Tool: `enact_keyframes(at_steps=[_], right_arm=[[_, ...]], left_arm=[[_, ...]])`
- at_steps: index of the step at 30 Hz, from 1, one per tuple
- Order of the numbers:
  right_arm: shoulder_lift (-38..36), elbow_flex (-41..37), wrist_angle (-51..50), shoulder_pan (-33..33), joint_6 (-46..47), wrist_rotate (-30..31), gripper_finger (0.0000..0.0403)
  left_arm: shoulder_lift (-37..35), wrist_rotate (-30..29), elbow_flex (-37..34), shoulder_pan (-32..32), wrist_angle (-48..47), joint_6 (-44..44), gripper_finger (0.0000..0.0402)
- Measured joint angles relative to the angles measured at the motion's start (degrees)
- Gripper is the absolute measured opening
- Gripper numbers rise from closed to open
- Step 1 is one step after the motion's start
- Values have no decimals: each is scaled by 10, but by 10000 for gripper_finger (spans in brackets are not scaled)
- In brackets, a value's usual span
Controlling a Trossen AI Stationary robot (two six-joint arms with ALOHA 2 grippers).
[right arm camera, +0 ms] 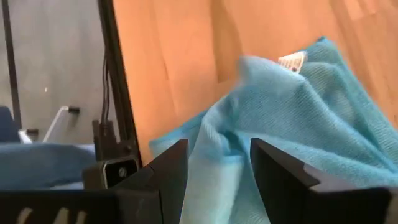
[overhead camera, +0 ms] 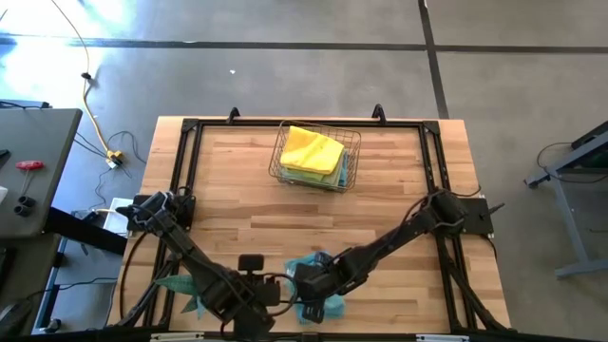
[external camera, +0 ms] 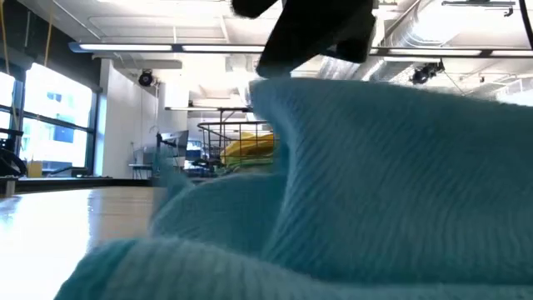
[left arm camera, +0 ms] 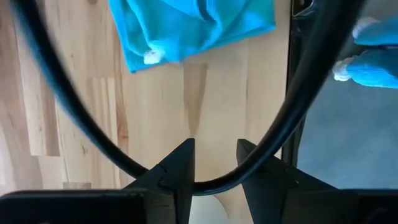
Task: Fold microfiber towels
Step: Fold the blue towel
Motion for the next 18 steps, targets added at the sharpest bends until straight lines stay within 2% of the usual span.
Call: enact_keyframes(at_steps=[5,8,13,16,18], right_arm=[[0,0,-6,-10,-11,-23,167],[-14,0,-63,-10,-7,-25,167],[-25,-1,-163,26,51,20,167],[-23,-1,-156,57,69,34,167],[-23,-1,-157,72,89,83,167]], left_arm=[[0,1,0,-1,-2,-27,110],[0,-4,0,-3,1,-54,110],[0,-38,0,-11,26,-68,110],[0,-63,1,-21,67,-68,110],[0,-75,1,-26,89,-68,110]])
